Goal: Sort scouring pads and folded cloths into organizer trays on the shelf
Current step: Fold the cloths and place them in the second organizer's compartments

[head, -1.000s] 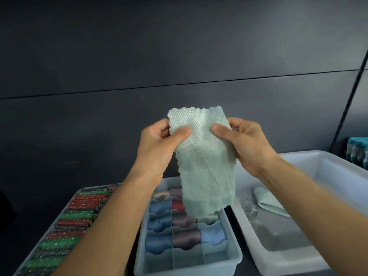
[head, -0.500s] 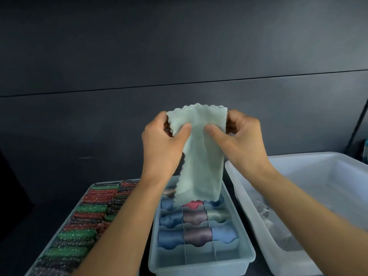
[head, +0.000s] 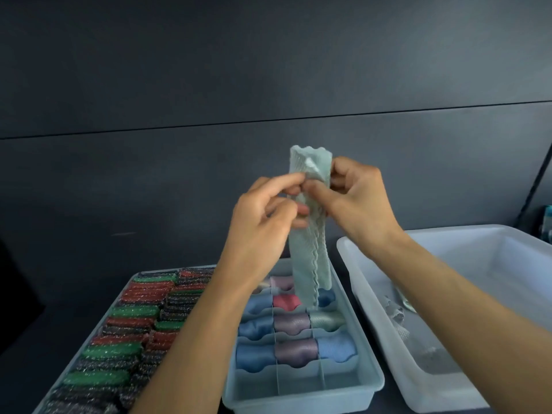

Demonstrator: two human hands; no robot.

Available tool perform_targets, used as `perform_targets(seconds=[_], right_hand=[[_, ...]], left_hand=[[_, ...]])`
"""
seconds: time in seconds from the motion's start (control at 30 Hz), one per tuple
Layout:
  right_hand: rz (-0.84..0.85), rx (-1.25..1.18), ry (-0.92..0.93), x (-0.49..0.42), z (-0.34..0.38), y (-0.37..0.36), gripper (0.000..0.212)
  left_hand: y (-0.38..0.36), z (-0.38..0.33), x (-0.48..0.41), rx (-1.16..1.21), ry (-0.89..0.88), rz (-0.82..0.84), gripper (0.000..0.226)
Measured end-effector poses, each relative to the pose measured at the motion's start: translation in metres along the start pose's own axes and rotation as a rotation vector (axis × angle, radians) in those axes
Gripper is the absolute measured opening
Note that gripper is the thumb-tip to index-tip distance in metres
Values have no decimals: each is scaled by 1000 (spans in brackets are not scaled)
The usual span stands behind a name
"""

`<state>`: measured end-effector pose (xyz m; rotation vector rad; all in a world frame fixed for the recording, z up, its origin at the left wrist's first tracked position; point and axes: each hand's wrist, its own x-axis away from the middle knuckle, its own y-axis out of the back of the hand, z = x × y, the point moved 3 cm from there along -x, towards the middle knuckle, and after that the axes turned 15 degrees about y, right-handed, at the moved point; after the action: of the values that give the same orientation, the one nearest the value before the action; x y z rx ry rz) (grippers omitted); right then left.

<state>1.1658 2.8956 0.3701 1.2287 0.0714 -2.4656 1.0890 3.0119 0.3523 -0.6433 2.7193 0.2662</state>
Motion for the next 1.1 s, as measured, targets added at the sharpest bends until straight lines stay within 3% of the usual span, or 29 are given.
perform_targets(seconds=[0.1, 0.13, 0.2, 0.27, 0.37, 0.47, 0.63, 0.83, 0.97, 1.1], right_hand=[[14, -164, -158, -9, -6, 8, 10], [51, -216, -215, -12, -8, 10, 9], [120, -319, -301, -17, -12, 13, 5], [156, -388, -346, -20, -17, 14, 8], [179, -398, -383, -22, -22, 14, 9], [176, -348, -389, -21, -26, 17, 9], [216, -242, -196, -15, -17, 18, 15], [439, 1, 113, 20, -11, 4, 15], [533, 146, 222, 46, -31, 5, 20], [591, 247, 324, 57, -45, 5, 23]], left_hand=[[18, 12, -4, -2, -5, -168, 28], [22, 20, -8, -19, 60, -112, 39], [20, 42, -10, -11, 210, 161, 61], [11, 57, 0, 52, 318, 368, 60], [1, 69, 7, 160, 409, 400, 55], [-6, 68, 10, 82, 440, 305, 45], [-9, 75, 5, 18, 649, 174, 36], [-7, 84, -3, 422, 933, 157, 40], [0, 84, -5, 628, 980, 116, 54], [4, 82, -6, 617, 985, 148, 67]])
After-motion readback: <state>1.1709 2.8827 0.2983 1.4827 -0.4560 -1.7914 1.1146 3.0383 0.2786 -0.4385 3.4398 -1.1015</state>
